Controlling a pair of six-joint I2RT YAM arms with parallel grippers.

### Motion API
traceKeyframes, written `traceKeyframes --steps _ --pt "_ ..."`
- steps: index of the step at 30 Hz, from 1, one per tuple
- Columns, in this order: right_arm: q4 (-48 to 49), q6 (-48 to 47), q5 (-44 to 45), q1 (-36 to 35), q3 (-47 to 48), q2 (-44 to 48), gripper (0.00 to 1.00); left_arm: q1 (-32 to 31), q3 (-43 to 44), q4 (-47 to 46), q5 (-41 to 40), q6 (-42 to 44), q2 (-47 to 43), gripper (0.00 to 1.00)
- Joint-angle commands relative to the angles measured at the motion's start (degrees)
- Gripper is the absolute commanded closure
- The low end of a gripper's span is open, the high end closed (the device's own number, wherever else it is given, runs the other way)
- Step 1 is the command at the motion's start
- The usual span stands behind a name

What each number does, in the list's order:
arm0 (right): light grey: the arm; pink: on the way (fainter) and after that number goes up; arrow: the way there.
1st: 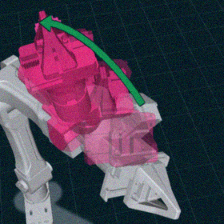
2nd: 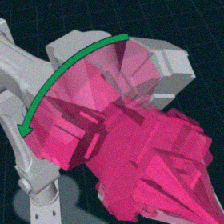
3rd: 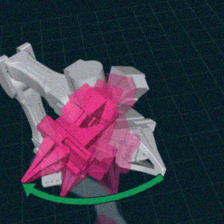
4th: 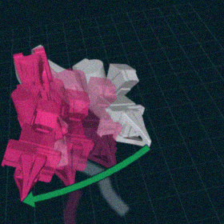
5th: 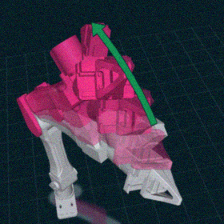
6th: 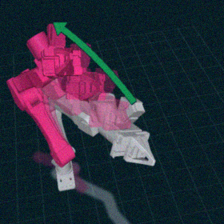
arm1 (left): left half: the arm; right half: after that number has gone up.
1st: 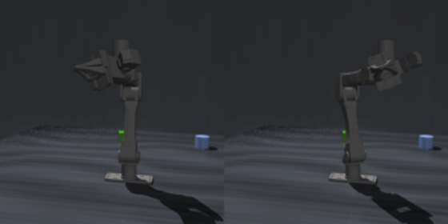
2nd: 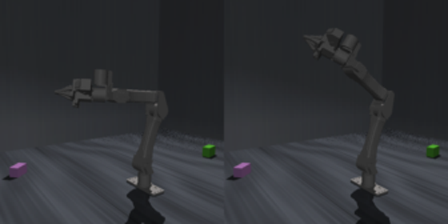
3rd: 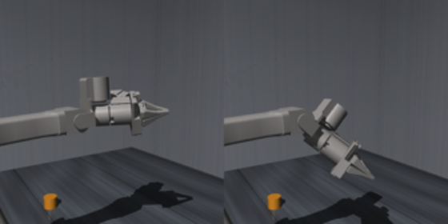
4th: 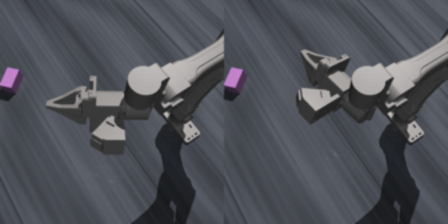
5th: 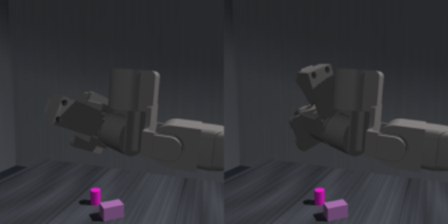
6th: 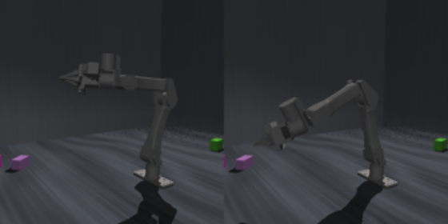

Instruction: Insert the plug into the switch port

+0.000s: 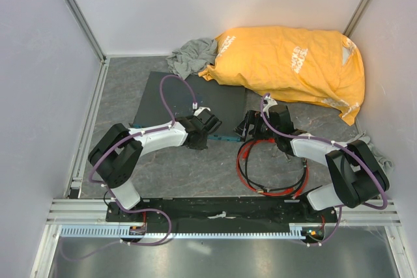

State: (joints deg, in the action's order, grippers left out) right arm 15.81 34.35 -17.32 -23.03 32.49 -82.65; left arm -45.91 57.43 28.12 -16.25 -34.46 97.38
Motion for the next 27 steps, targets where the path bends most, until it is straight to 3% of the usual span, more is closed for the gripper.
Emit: traceKeyframes --steps 1,27 --pt "1.9 0.1 -0.5 0.1 -0.1 0.7 0.06 0.2 2.2 -1.0 0.8 1.6 0.3 0.98" --pt "2.0 0.2 -0.6 0.1 -0.1 0.6 0.06 -0.3 3.5 -0.9 1.0 0.9 -1.8 0.99"
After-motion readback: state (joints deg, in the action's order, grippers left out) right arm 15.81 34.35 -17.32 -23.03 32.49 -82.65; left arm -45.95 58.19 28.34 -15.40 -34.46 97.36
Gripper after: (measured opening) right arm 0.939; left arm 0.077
